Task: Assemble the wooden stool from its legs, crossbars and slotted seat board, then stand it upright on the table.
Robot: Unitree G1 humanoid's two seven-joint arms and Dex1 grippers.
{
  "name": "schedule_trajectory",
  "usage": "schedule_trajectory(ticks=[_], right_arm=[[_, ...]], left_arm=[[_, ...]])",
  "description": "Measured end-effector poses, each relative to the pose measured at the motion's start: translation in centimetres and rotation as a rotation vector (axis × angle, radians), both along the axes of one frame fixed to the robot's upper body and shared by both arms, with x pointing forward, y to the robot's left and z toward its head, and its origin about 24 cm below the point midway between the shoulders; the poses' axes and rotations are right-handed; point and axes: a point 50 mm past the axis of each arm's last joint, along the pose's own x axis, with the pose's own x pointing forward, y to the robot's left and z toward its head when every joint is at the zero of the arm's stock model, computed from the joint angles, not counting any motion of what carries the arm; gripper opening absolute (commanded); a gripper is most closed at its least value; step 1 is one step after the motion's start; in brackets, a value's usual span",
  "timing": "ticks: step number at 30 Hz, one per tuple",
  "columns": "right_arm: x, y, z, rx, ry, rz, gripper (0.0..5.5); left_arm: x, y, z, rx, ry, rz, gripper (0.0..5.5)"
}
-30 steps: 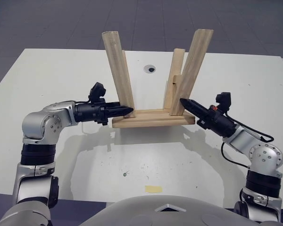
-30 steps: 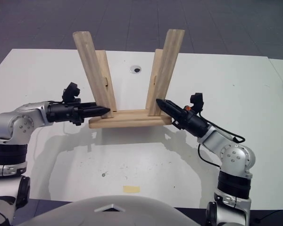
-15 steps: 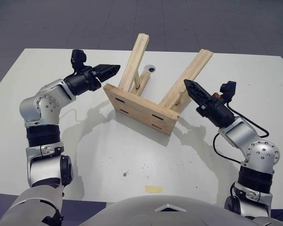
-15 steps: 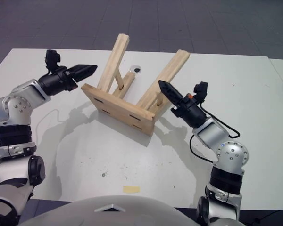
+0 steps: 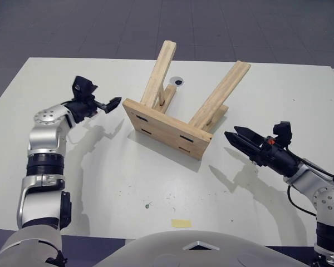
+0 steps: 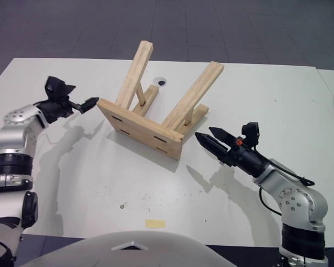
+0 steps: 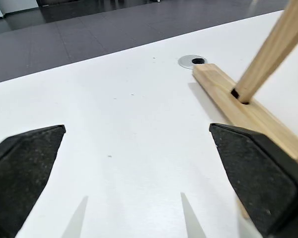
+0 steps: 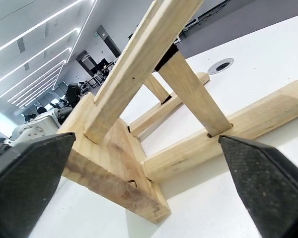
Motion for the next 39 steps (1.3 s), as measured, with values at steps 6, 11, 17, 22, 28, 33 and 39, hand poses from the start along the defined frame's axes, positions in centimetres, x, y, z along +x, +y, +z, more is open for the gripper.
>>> schedule_trajectory(ticks=[6, 11, 17, 22, 28, 33, 39], right_arm=[[-2.2, -1.3, -2.4, -0.227, 0.048, 0.103, 5.35], [-1.3, -3.1, -2.7, -0.389, -0.018, 0.124, 5.35], [-0.1, -4.0, -1.5, -0.438, -0.071, 0.215, 5.35], [-1.0, -5.0, -0.6, -0.532, -0.014, 0.405, 5.35], [-1.5, -5.3, -0.4, -0.587, 0.005, 0.466, 5.35], [-1.2, -3.8, -0.1, -0.511, -0.041, 0.464, 5.35], [-0.1, -2.8, 0.1, -0.488, -0.087, 0.461, 5.4]], left_arm=[[-2.4, -2.6, 0.1, 0.048, -0.007, -0.185, 5.4], [-2.6, -2.9, 0.0, 0.048, -0.002, -0.215, 5.4], [-4.0, -2.9, 0.0, 0.069, 0.023, -0.318, 5.4], [-4.7, 0.5, -0.5, 0.221, 0.066, -0.318, 5.4], [-6.6, 2.6, 0.5, 0.24, 0.156, -0.441, 5.4], [-7.1, 0.6, 2.3, 0.16, 0.172, -0.609, 5.4], [-4.7, -2.7, 3.2, 0.121, 0.052, -0.645, 5.1]])
